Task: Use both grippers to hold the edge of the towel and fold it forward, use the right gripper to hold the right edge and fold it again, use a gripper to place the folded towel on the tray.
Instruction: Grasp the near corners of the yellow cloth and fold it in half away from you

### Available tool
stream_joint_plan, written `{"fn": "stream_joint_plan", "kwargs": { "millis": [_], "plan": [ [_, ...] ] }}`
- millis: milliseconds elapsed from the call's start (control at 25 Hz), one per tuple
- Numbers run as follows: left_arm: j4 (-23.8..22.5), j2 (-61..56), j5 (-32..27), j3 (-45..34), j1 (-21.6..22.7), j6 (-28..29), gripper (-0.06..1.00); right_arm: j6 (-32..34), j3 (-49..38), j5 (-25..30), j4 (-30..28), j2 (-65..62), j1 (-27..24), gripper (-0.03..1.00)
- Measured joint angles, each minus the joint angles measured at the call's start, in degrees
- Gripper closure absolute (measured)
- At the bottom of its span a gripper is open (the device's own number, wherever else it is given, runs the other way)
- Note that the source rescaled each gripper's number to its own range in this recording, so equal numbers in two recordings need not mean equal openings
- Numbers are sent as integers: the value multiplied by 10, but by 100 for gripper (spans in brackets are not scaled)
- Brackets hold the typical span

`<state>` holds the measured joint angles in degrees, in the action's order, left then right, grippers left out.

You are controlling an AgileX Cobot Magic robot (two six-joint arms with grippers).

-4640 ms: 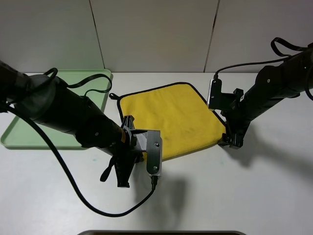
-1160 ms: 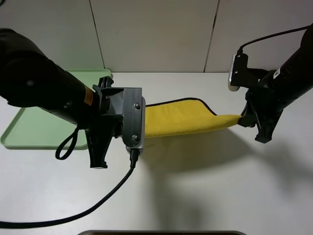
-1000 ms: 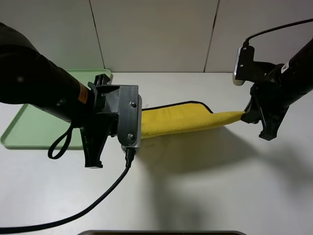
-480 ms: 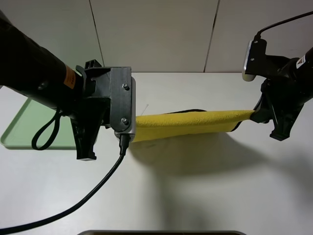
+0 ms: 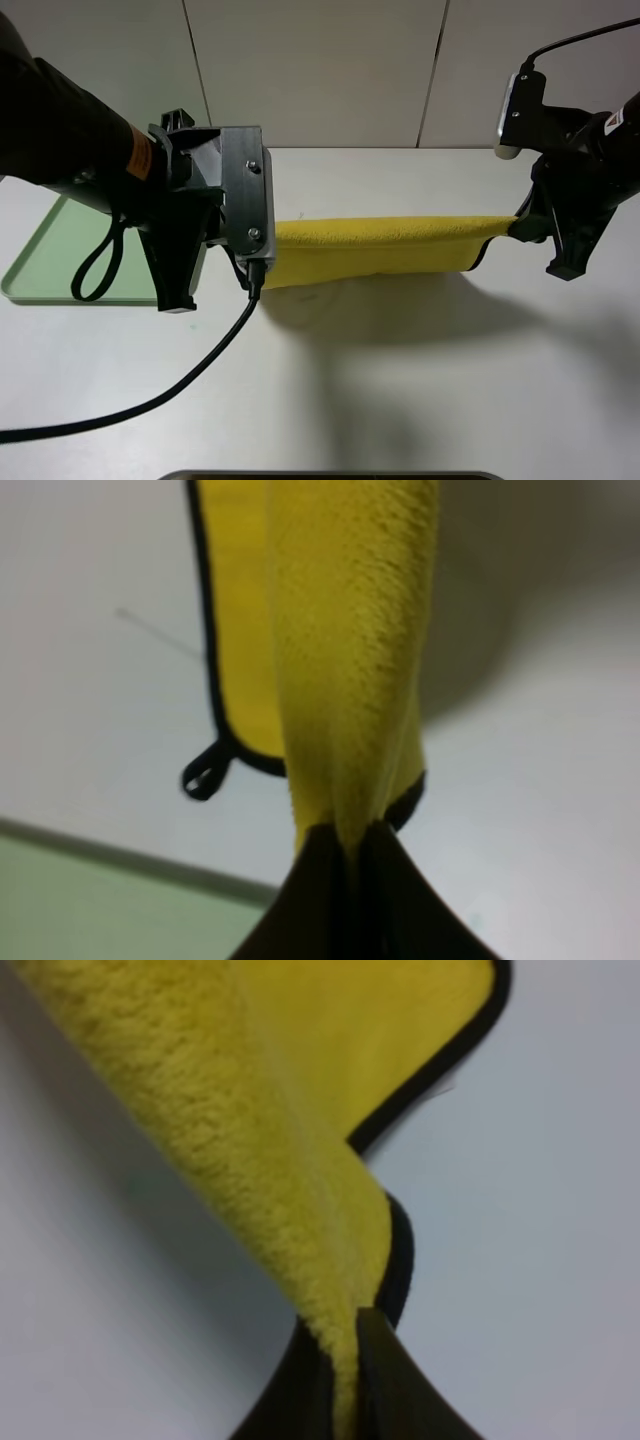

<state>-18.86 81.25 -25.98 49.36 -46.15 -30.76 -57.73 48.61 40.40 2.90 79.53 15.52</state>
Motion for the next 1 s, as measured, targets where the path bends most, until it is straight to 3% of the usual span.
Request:
{"fn": "stream_joint_plan", "kwargs": {
  "millis": [160,1000],
  "plan": [
    [-25,7,6,0,22,35,94,0,0,-30,0,0,0,97],
    [-61,103,60,25,62,44,94,0,0,-155,-12,115,0,97]
  ]
}}
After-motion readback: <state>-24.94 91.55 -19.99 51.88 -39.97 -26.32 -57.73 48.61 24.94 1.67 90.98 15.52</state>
